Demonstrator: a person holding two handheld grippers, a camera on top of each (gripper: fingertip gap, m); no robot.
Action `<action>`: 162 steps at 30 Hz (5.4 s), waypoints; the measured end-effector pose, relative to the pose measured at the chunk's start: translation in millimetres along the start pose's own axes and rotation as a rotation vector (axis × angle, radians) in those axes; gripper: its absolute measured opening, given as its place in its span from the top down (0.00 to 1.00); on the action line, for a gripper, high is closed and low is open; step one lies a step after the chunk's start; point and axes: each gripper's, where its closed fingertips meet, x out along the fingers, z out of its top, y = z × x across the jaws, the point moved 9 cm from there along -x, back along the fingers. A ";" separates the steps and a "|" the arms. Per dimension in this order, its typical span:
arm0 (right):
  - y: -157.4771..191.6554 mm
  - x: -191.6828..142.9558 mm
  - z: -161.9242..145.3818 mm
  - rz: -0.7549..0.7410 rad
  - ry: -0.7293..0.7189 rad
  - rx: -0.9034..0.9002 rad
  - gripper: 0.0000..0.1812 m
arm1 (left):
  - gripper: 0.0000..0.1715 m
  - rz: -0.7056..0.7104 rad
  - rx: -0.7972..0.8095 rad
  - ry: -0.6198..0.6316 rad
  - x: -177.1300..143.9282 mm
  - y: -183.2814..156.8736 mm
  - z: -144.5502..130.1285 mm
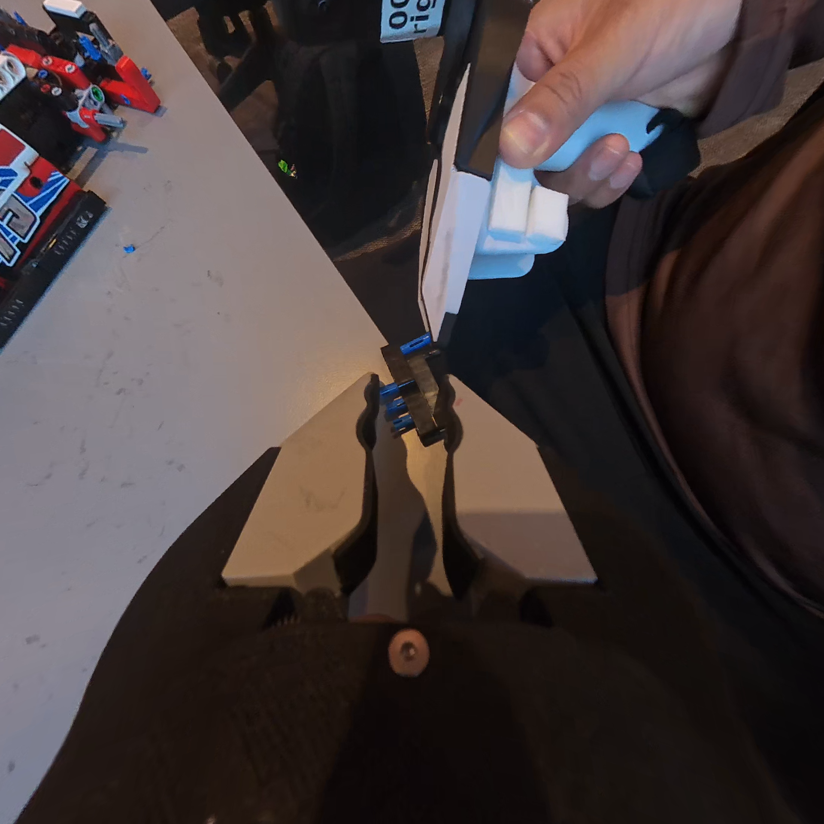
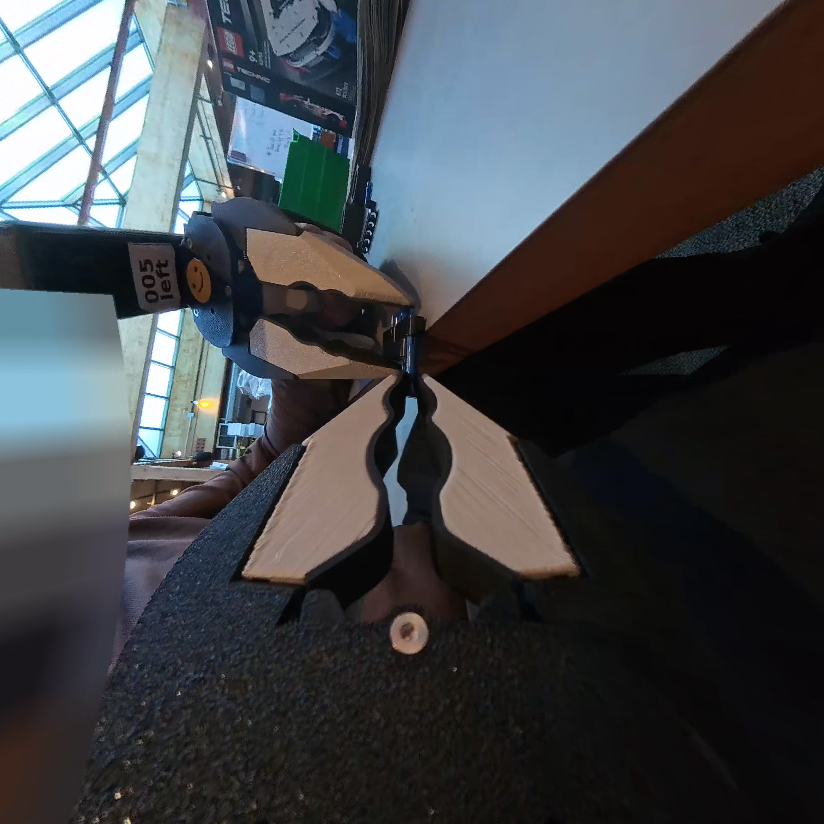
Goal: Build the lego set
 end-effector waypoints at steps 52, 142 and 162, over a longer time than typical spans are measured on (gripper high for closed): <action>2.9 5.6 -12.2 0.011 -0.120 0.020 0.99 | 0.90 -0.045 -0.041 0.003 -0.9 0.2 -1.1; 44.6 65.6 88.9 -0.360 0.716 -0.440 0.88 | 0.91 0.178 -0.096 0.020 -21.2 37.4 -23.8; 70.7 66.9 107.5 -0.271 0.578 -1.041 1.00 | 0.90 0.137 -0.142 0.012 -28.0 44.1 -30.9</action>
